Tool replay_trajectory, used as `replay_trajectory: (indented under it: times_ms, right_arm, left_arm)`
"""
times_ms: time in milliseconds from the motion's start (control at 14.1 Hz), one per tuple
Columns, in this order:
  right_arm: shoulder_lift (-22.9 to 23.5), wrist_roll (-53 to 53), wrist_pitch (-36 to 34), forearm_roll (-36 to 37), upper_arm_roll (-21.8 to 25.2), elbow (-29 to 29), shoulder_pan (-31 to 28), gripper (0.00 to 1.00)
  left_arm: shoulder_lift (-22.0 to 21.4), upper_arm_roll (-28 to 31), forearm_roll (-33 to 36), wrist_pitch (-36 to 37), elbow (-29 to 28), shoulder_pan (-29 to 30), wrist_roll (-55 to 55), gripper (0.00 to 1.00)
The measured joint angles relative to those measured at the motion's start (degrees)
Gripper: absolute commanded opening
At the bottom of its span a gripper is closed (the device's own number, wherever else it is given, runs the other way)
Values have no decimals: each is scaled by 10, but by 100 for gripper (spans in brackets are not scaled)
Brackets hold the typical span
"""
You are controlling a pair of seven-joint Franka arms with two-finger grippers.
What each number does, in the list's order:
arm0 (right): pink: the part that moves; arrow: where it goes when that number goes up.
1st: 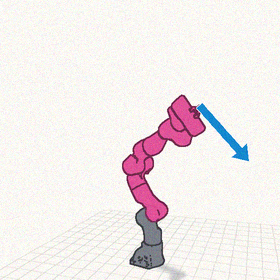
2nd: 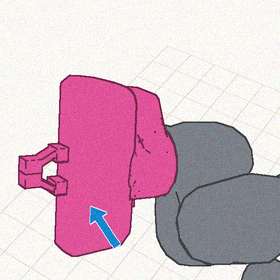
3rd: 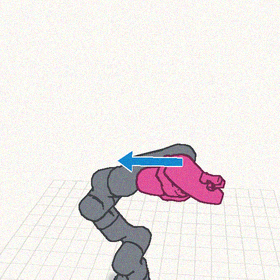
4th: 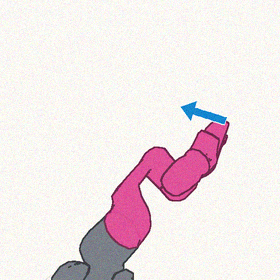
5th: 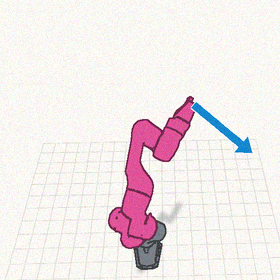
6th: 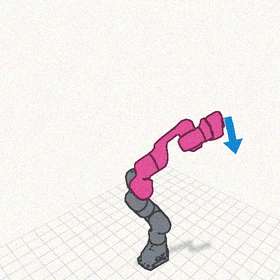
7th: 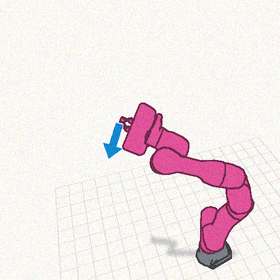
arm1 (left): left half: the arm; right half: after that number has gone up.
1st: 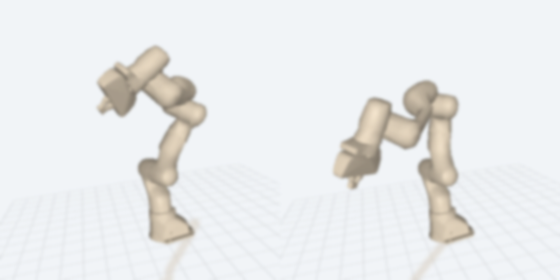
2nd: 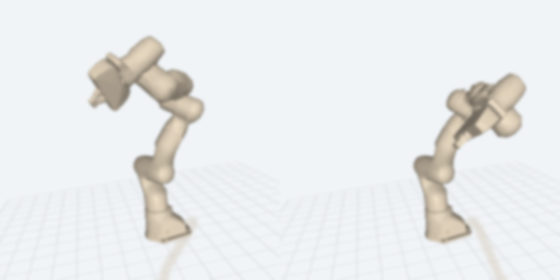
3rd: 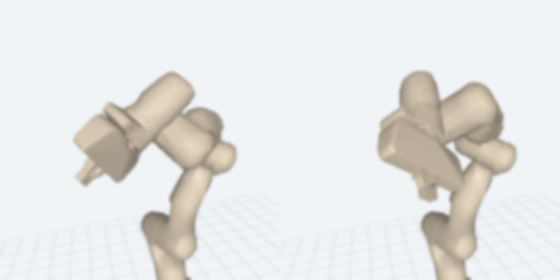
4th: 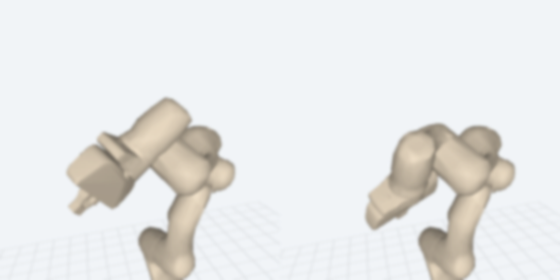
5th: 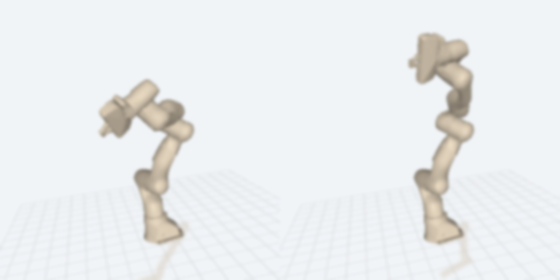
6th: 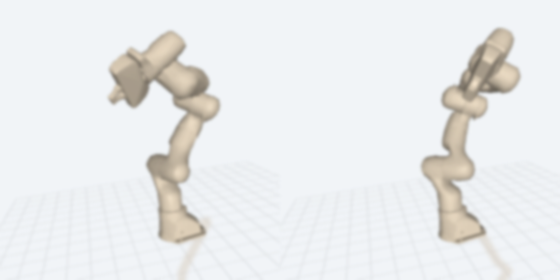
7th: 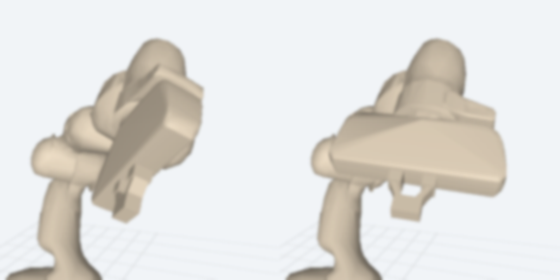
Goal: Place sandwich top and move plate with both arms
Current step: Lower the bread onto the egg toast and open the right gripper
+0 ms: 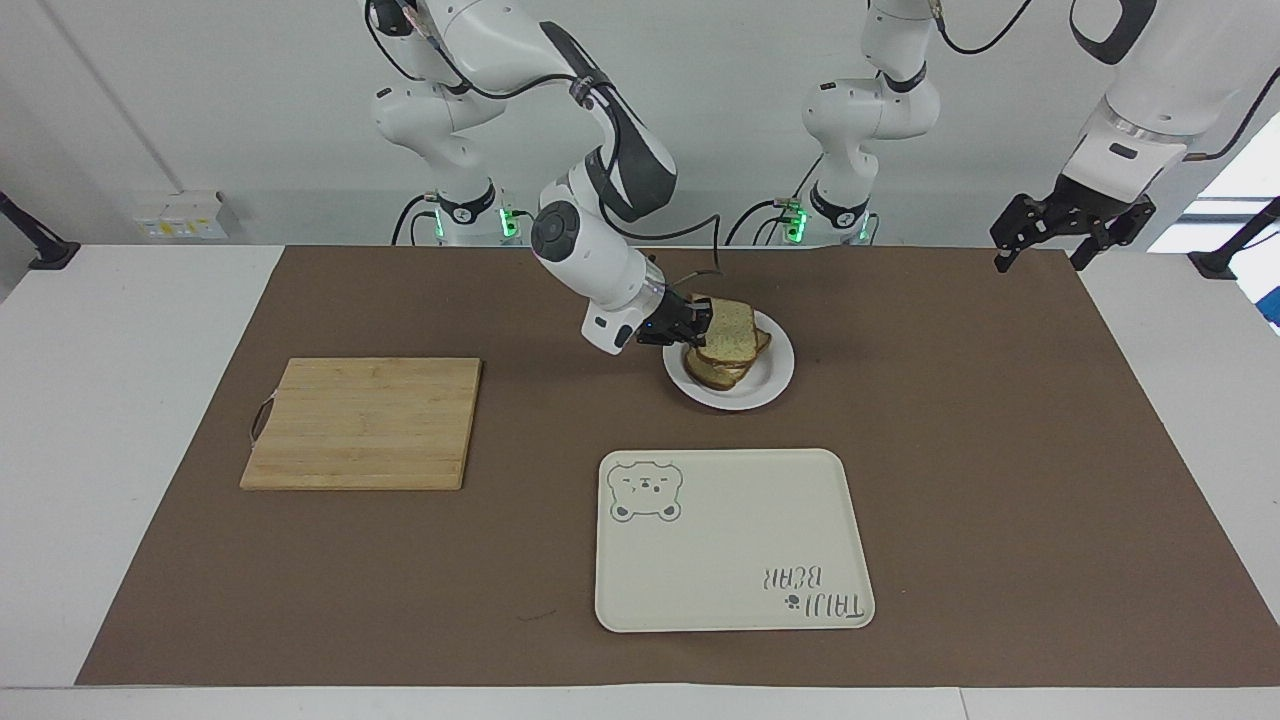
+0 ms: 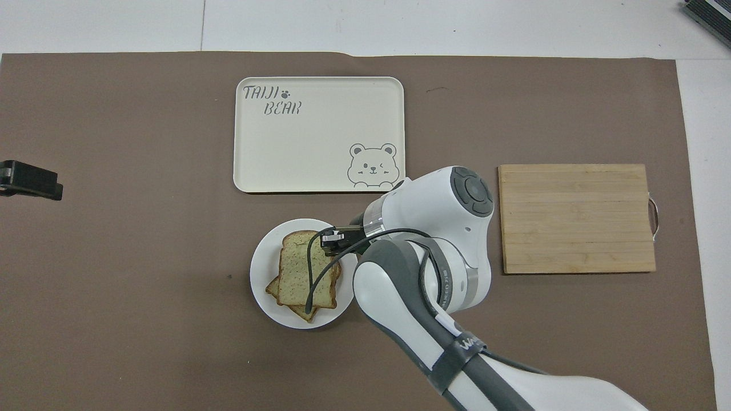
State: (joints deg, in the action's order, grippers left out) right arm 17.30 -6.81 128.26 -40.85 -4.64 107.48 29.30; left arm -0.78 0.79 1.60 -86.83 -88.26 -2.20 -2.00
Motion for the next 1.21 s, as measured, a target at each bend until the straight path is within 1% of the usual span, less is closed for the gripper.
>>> replay_trajectory:
  times_ms: [213,567,780,1205]
  right_arm:
    - [18,23,30,0,0,0,10,0]
    - [20,70,31,0,0,0,12,0]
    - [25,69,35,0,0,2,21,0]
    - [35,52,35,-2,3,2,20,0]
  left_arm:
    - [0,0,0,0,0,0,0,100]
    - [0,0,0,0,0,0,0,100]
    - [0,0,0,0,0,0,0,100]
    - [0,0,0,0,0,0,0,100]
